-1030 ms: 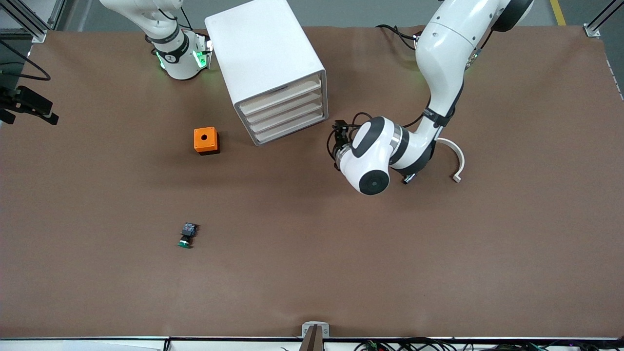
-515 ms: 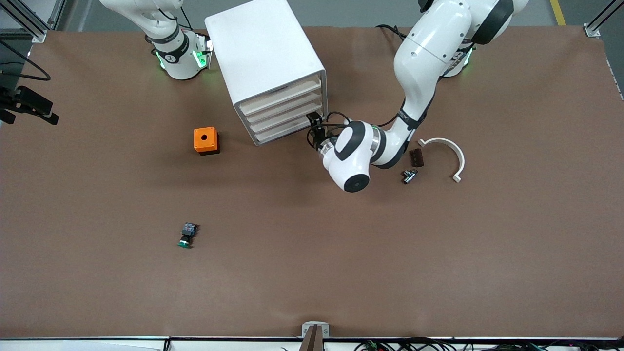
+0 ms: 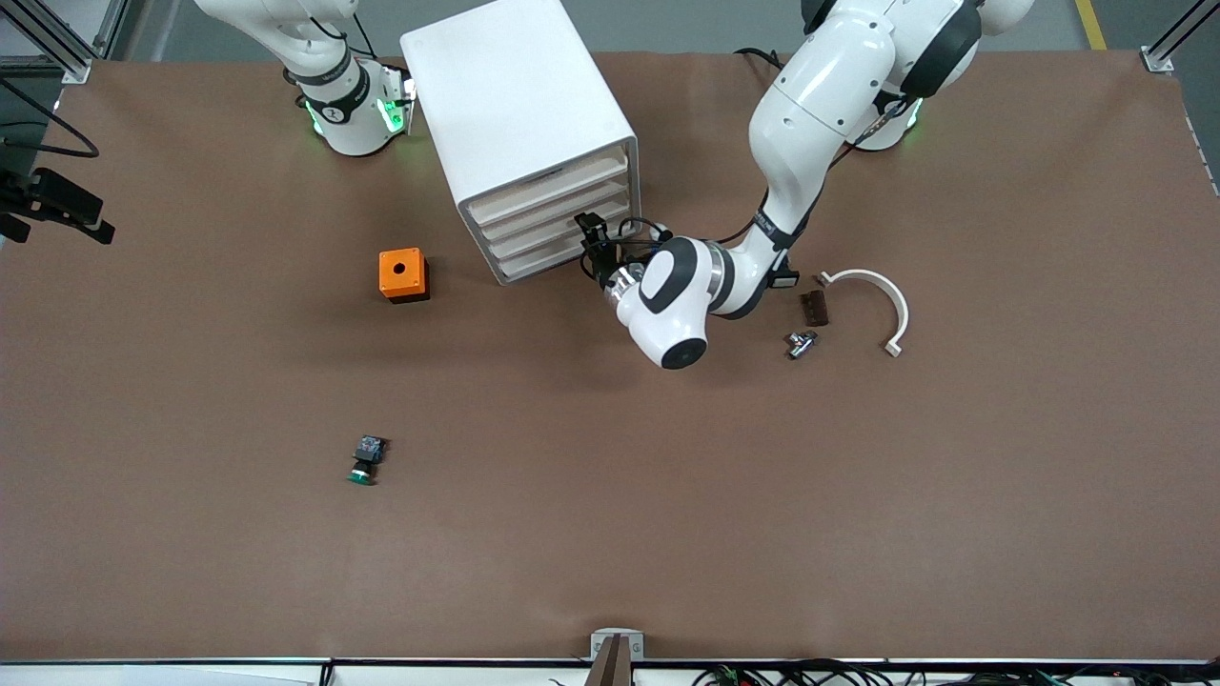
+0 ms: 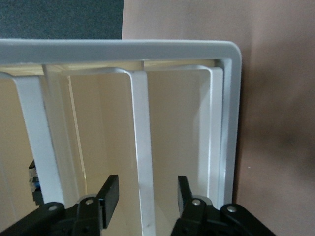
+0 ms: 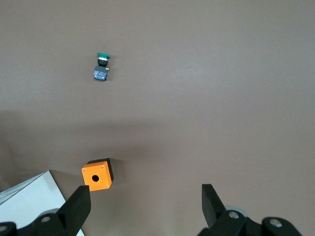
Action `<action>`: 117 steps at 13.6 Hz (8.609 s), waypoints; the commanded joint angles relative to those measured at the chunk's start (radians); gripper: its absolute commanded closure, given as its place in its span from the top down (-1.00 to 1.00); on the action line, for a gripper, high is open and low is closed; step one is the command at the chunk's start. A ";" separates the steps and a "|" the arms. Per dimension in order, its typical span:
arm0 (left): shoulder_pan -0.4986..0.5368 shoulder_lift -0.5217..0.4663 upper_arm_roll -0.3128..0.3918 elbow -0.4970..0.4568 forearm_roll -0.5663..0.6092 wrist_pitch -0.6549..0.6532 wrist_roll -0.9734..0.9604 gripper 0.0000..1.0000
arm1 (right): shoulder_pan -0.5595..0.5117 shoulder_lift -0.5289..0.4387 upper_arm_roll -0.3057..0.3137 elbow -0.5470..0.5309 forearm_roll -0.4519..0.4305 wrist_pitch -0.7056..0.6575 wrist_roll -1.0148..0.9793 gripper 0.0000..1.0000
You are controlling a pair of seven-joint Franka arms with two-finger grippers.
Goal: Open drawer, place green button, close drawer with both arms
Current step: 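Pull the drawer open with the left gripper while the right gripper reaches out, then grasp the green push-button with the right gripper while the left gripper withdraws, then carry the green push-button with the right gripper over the open drawer, then lower the push-button into the drawer and open the right gripper, then raise the right gripper back to rest while the left gripper approaches the drawer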
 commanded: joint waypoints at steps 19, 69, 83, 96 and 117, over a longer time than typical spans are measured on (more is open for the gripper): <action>0.064 0.006 0.115 0.143 -0.036 0.127 0.246 0.99 | 0.023 0.358 0.011 0.017 0.018 0.293 0.087 1.00; 0.302 -0.241 0.109 0.183 0.664 -0.018 0.741 0.99 | 0.382 0.548 0.039 0.015 0.139 0.435 0.972 -0.99; 0.342 -0.246 0.109 0.157 0.664 -0.031 0.752 0.99 | 0.809 0.353 0.039 -0.319 0.141 0.620 1.799 -1.00; 0.337 -0.244 0.109 0.161 0.665 -0.029 0.757 0.99 | 0.913 0.430 0.037 -0.335 0.141 0.772 1.985 -1.00; 0.320 -0.254 0.101 0.144 0.668 -0.026 1.002 0.97 | 0.670 0.458 0.031 0.041 0.123 0.330 1.481 1.00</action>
